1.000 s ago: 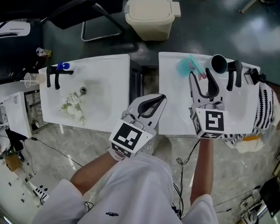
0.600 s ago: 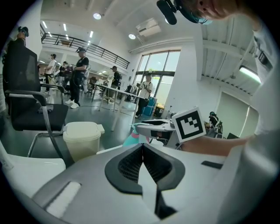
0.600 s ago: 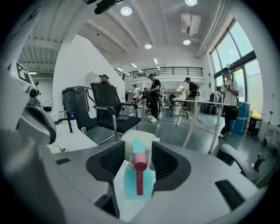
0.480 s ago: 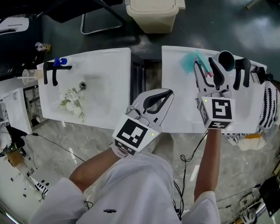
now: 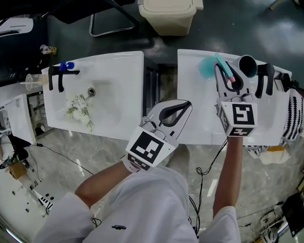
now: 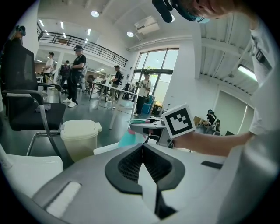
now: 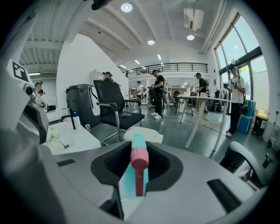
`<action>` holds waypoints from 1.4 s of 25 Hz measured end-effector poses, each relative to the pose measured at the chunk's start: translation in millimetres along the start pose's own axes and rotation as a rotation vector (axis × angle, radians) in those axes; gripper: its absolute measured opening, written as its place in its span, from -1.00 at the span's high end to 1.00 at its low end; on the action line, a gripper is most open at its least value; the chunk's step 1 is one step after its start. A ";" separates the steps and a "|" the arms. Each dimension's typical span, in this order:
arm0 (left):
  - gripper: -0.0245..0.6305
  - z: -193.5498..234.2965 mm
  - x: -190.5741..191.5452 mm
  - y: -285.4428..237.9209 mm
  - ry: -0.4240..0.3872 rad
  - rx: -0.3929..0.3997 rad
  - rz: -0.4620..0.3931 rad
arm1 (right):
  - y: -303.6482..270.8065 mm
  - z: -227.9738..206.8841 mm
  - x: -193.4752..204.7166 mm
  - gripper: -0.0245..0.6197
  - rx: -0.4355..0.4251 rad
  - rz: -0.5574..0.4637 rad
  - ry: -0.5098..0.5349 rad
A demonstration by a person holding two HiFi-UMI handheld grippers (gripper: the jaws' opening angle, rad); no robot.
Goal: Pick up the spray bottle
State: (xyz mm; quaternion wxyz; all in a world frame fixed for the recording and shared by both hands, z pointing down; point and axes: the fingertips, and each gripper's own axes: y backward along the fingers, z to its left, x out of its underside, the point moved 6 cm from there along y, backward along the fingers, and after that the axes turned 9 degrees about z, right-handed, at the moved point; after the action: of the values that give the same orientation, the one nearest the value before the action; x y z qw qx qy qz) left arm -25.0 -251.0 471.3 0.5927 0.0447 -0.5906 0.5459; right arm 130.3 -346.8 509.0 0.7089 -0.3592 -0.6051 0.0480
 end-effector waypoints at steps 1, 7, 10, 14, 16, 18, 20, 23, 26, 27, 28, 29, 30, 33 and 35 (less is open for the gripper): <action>0.91 -0.3 0.5 0.2 0.000 0.002 0.002 | -0.3 0.6 -0.4 0.67 -0.002 0.001 0.002; 0.91 -4.9 0.6 1.8 -0.006 0.002 -0.003 | 2.0 2.3 1.5 0.68 0.006 0.000 -0.003; 0.91 -9.5 -2.2 3.4 -0.013 0.002 -0.009 | 8.2 1.2 1.9 0.68 0.016 -0.005 -0.011; 0.91 -14.6 -3.5 7.8 -0.020 0.000 -0.017 | 22.0 2.7 -2.8 0.68 0.022 -0.019 -0.008; 0.91 -18.7 -3.1 10.9 -0.023 -0.001 -0.019 | 32.7 4.2 -6.1 0.68 0.027 -0.025 -0.002; 0.91 -23.2 -3.9 14.6 -0.026 -0.003 -0.026 | 45.6 6.4 -10.3 0.68 0.033 -0.031 0.007; 0.91 -27.6 -5.5 19.3 -0.030 -0.004 -0.039 | 60.8 9.7 -15.3 0.68 0.038 -0.039 0.018; 0.91 -35.3 -5.5 28.2 -0.040 -0.006 -0.054 | 86.6 16.5 -22.4 0.68 0.048 -0.055 0.028; 0.91 -43.0 -5.3 38.2 -0.048 -0.013 -0.070 | 112.5 22.5 -25.9 0.68 0.068 -0.065 0.021; 0.91 -45.7 -5.6 42.4 -0.050 -0.017 -0.077 | 121.4 24.9 -26.3 0.68 0.075 -0.067 0.019; 0.91 -48.4 -6.0 47.0 -0.050 -0.021 -0.085 | 130.6 27.4 -26.4 0.68 0.083 -0.069 0.016; 0.91 -51.2 -6.2 52.1 -0.049 -0.027 -0.094 | 139.9 30.2 -26.2 0.68 0.091 -0.070 0.013; 0.91 -53.9 -6.2 57.4 -0.047 -0.033 -0.102 | 149.2 33.5 -25.8 0.68 0.097 -0.071 0.010; 0.91 -63.8 -5.0 73.7 -0.040 -0.048 -0.123 | 176.6 45.0 -24.0 0.68 0.111 -0.072 0.010; 0.91 -72.4 -3.9 84.6 -0.040 -0.053 -0.135 | 194.8 53.0 -22.1 0.68 0.123 -0.073 0.014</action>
State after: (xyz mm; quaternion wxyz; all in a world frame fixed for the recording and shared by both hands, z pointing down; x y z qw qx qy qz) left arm -36.0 -168.9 396.7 0.6171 0.0798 -0.6122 0.4879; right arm 148.6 -190.4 380.9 0.7350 -0.2931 -0.6089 0.0566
